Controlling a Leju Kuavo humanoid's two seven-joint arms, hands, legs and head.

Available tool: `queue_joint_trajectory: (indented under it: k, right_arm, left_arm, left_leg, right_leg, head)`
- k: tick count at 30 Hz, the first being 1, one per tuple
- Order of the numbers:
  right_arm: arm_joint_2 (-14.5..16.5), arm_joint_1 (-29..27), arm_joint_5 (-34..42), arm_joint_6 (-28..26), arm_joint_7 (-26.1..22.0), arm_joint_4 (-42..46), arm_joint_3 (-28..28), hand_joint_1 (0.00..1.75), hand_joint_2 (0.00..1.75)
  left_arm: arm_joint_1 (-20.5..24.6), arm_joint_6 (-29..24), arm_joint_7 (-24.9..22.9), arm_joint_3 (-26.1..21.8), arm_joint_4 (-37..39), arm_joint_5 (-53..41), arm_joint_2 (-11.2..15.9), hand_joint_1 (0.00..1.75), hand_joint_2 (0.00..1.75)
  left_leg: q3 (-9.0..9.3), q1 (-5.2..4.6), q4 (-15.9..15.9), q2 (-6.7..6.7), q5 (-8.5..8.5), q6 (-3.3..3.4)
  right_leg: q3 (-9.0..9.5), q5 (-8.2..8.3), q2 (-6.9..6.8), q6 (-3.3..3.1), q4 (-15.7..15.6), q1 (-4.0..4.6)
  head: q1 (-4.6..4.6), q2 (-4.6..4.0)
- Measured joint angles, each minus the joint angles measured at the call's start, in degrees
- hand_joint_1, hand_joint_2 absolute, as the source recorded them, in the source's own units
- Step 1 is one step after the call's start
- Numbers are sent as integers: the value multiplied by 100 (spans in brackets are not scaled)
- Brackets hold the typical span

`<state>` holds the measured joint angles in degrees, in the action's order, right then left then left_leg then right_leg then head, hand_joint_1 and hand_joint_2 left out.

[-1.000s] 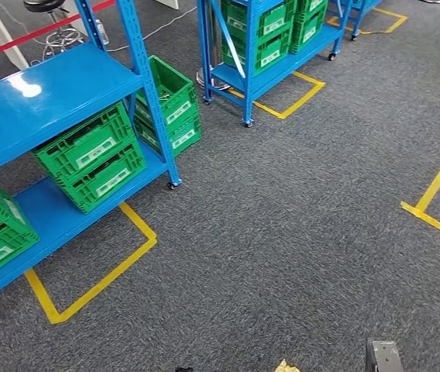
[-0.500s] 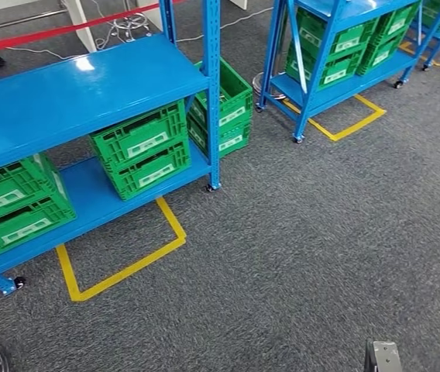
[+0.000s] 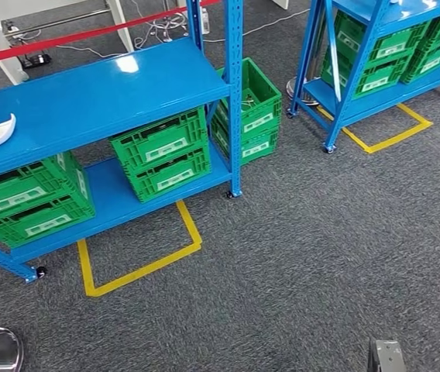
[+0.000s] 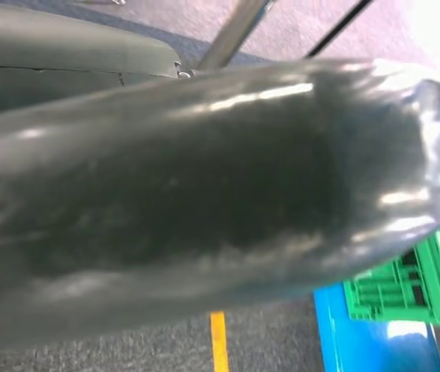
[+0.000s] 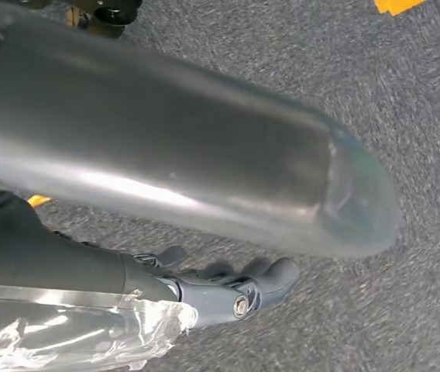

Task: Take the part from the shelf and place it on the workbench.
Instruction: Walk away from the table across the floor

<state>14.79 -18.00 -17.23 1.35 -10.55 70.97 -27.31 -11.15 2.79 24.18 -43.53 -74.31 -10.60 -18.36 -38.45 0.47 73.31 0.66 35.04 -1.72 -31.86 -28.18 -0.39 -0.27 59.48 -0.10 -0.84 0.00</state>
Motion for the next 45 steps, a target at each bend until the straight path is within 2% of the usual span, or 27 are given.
queue_joint_trajectory:
  k: [1, 2, 4, 5, 6, 9, 10, 22, 24, 25, 26, 28, 29, 30, 31, 32, 33, 34, 35, 36, 38, 39, 40, 42, 43, 44, 45]
  right_arm:
    - [-2, 3, 1, -9, -1, 0, 5, 0, 0]
    - [-3, 8, 1, -16, -2, 1, 10, 0, 0]
    - [-6, 14, 2, -32, -9, -2, 26, 0, 0]
    - [-8, 18, 5, -43, -16, -3, 37, 0, 0]
    - [-10, 17, 10, -55, -25, -5, 49, 0, 0]
    - [-38, 16, 34, -83, -39, -7, 92, 0, 0]
    - [-47, 15, 41, -89, -41, -7, 111, 0, 0]
    - [-108, -2, 95, -118, -25, -6, 273, 0, 0]
    - [-130, -1, 104, -124, -16, 3, 308, 0, 0]
    - [-142, 2, 110, -128, -10, 7, 323, 0, 0]
    - [-156, 0, 117, -133, -4, 11, 337, 0, 0]
    - [-171, -12, 130, -139, 9, 9, 360, 0, 0]
    - [-178, -26, 133, -140, 13, 8, 368, 0, 0]
    - [-185, -37, 137, -142, 15, 7, 375, 0, 0]
    - [-193, -43, 143, -145, 16, 7, 381, 0, 0]
    - [-200, -46, 149, -148, 16, 7, 385, 0, 0]
    - [-207, -45, 157, -151, 16, 4, 390, 0, 0]
    - [-211, -45, 166, -155, 16, 1, 394, 0, 0]
    - [-213, -49, 175, -162, 17, -3, 399, 0, 0]
    - [-215, -51, 187, -171, 17, -6, 407, 0, 0]
    - [-220, -52, 207, -192, 18, -7, 431, 0, 0]
    - [-227, -45, 214, -203, 16, -6, 446, 0, 0]
    - [-233, -39, 220, -214, 15, -5, 460, 0, 0]
    - [-244, -46, 230, -234, 13, -5, 476, 0, 0]
    - [-245, -60, 237, -242, 14, -6, 480, 0, 0]
    - [-246, -72, 246, -246, 16, -7, 484, 0, 0]
    - [-248, -78, 256, -250, 17, -7, 492, 0, 0]
  left_arm:
    - [-1, 3, 1, -3, 0, 0, -1, 0, 0]
    - [-2, 5, 1, -5, 0, 1, -1, 0, 0]
    - [-1, 10, 4, -14, 1, 5, 1, 0, 0]
    - [3, 10, 12, -19, 1, 12, 2, 0, 0]
    - [7, 10, 24, -23, 2, 20, 1, 0, 0]
    - [9, -7, 59, -32, 2, 45, -7, 0, 0]
    - [9, -14, 61, -35, 2, 50, -9, 0, 0]
    - [10, -64, 61, -36, 2, 57, -9, 0, 0]
    - [10, -77, 61, -33, 2, 66, -13, 0, 0]
    - [10, -85, 61, -31, 2, 72, -15, 0, 0]
    - [11, -92, 61, -26, 2, 78, -17, 0, 0]
    - [10, -104, 60, -21, 3, 85, -17, 0, 0]
    - [9, -108, 58, -21, 3, 88, -17, 0, 0]
    - [8, -111, 57, -21, 4, 90, -17, 0, 0]
    - [7, -113, 56, -22, 4, 92, -18, 0, 0]
    - [8, -116, 56, -21, 4, 96, -19, 0, 0]
    - [9, -119, 56, -20, 4, 99, -19, 0, 0]
    - [11, -123, 56, -17, 4, 102, -18, 0, 0]
    - [11, -131, 57, -13, 4, 106, -16, 0, 0]
    - [10, -140, 57, -11, 4, 110, -13, 0, 0]
    - [-2, -155, 57, -9, 4, 116, -8, 0, 0]
    - [-6, -160, 57, -9, 4, 119, -7, 0, 0]
    - [-8, -164, 58, -8, 4, 120, -5, 0, 0]
    - [-3, -172, 61, 4, 4, 122, -5, 0, 0]
    - [-2, -175, 60, 13, 4, 124, -5, 0, 0]
    - [-2, -178, 59, 20, 4, 127, -4, 0, 0]
    - [-3, -183, 57, 25, 4, 131, -4, 0, 0]
  left_leg:
    - [-60, -8, -41, -1, -106, 24]
    - [-24, -24, -274, -5, -329, 64]
    - [173, -90, -985, -66, -865, 187]
    - [263, -123, -1276, -104, -1028, 221]
    - [320, -149, -1475, -134, -1131, 234]
    - [374, -164, -1649, -118, -1188, 165]
    - [379, -166, -1653, -109, -1176, 163]
    - [525, -195, -1667, -82, -997, 322]
    - [576, -159, -1716, -36, -999, 353]
    - [608, -133, -1740, -7, -999, 370]
    - [636, -112, -1754, 25, -994, 385]
    - [657, -101, -1753, 108, -973, 396]
    - [669, -96, -1752, 165, -962, 389]
    - [687, -89, -1749, 229, -951, 374]
    - [716, -77, -1746, 301, -936, 352]
    - [751, -62, -1742, 374, -917, 322]
    - [779, -54, -1733, 442, -895, 287]
    - [791, -49, -1716, 512, -876, 250]
    - [784, -46, -1705, 572, -869, 213]
    - [764, -40, -1702, 633, -875, 174]
    - [726, -16, -1711, 721, -896, 104]
    - [700, -17, -1669, 640, -868, 72]
    - [628, -26, -1528, 493, -781, 44]
    - [307, -41, -900, 130, -467, -1]
    - [87, -36, -497, 46, -308, -15]
    - [-91, -32, -187, 12, -227, -19]
    - [-182, -31, -54, -1, -255, -17]
  right_leg:
    - [66, -49, -27, -5, -2, 14]
    - [143, -101, -51, -8, -6, 29]
    - [268, -204, -89, -5, -26, 56]
    - [324, -243, -103, 9, -42, 66]
    - [343, -264, -115, 28, -64, 72]
    - [409, -265, -137, 55, -148, 73]
    - [441, -265, -141, 55, -182, 71]
    - [638, -325, -175, 203, -408, 41]
    - [653, -395, -145, 246, -333, 42]
    - [577, -497, -100, 269, -145, 42]
    - [407, -647, -44, 288, 181, 34]
    - [-112, -957, 11, 310, 1031, 14]
    - [-326, -1000, 17, 315, 1323, 3]
    - [-439, -917, 20, 318, 1401, -7]
    - [-425, -704, 39, 322, 1226, -18]
    - [-310, -422, 100, 330, 869, -35]
    - [-160, -193, 250, 346, 472, -62]
    - [-20, -37, 387, 349, 142, -86]
    - [68, 24, 487, 341, -48, -100]
    - [102, 14, 534, 318, -106, -98]
    - [118, 25, 399, 237, -111, -81]
    - [127, 29, 332, 192, -120, -80]
    - [140, 30, 257, 151, -134, -83]
    - [161, 14, 99, 87, -150, -72]
    - [168, 2, 10, 67, -150, -60]
    - [178, -14, -81, 55, -150, -50]
    - [194, -32, -169, 49, -149, -42]
  head:
    - [2, 0]
    - [1, 0]
    - [-3, 0]
    - [-10, 0]
    - [-11, 0]
    - [-15, 0]
    - [-16, 0]
    - [-14, 0]
    - [-22, 0]
    - [-35, 0]
    - [-45, 0]
    - [-57, 0]
    - [-55, 0]
    - [-56, 0]
    - [-55, 0]
    - [-56, 0]
    - [-57, 0]
    - [-56, 0]
    - [-55, 0]
    - [-51, 0]
    - [-49, 0]
    - [-35, 0]
    - [-14, 0]
    - [30, 0]
    - [38, 0]
    - [39, 0]
    - [39, 0]
